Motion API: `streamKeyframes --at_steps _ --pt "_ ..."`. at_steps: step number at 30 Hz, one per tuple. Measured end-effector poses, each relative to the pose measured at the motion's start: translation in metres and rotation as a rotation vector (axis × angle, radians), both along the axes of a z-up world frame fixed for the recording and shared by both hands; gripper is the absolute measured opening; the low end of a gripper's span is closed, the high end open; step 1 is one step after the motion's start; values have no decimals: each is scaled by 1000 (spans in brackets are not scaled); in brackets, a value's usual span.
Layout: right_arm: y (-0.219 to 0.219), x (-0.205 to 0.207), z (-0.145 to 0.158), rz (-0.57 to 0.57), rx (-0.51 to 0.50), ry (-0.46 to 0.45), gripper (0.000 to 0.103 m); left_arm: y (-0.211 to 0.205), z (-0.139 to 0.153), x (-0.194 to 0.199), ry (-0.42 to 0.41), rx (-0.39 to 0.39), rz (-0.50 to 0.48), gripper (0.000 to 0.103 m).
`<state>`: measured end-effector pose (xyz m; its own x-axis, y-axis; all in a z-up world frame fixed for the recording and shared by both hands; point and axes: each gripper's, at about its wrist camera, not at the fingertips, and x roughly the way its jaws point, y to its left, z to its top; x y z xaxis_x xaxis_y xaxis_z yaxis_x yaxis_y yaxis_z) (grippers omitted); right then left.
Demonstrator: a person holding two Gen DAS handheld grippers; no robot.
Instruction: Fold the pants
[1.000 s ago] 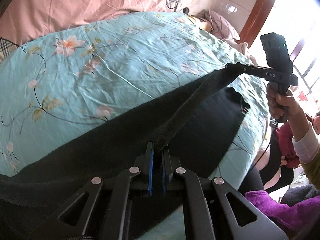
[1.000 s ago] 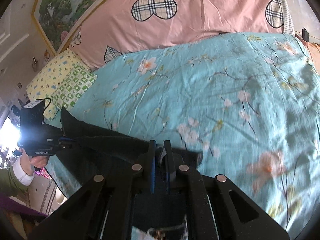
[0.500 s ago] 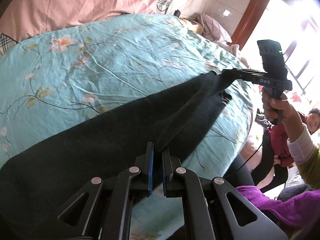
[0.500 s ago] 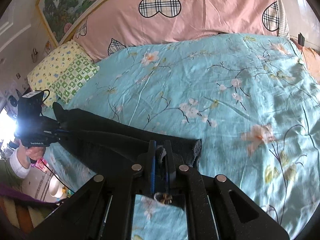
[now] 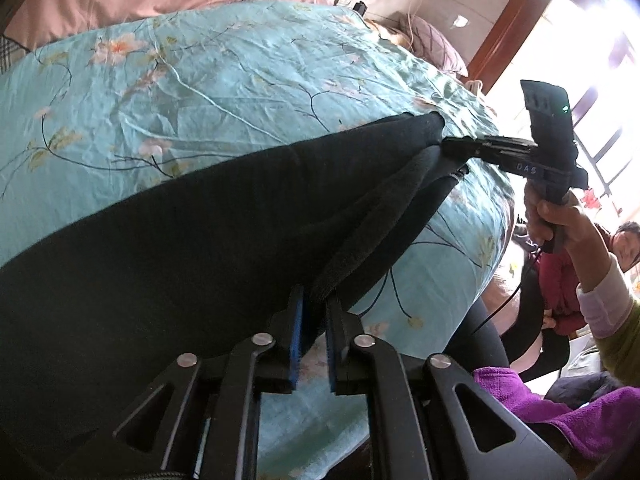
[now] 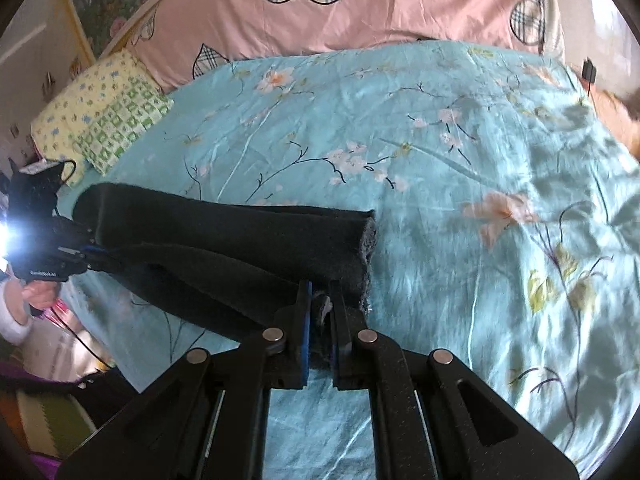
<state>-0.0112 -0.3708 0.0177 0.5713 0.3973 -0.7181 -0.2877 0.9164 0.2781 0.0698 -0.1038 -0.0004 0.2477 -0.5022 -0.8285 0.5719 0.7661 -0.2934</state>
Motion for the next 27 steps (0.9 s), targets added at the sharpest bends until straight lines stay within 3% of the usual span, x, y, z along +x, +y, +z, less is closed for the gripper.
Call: streamKeyframes --at_steps 1,5,13,19,27 --pt "1 -1 2 -8 1 -12 9 1 -1 -2 2 -6 3 14" --pt "-7 -6 7 -53 49 1 38 11 -4 -8 30 -47 36 19" --pt "7 -21 44 -71 120 -105 48 49 1 -28 39 -122 179 25" --pt "66 -14 46 56 199 -112 48 94 9 -40 37 -171 330 28" --pt "148 -9 32 230 232 -80 48 166 10 -53 44 -228 550 28"
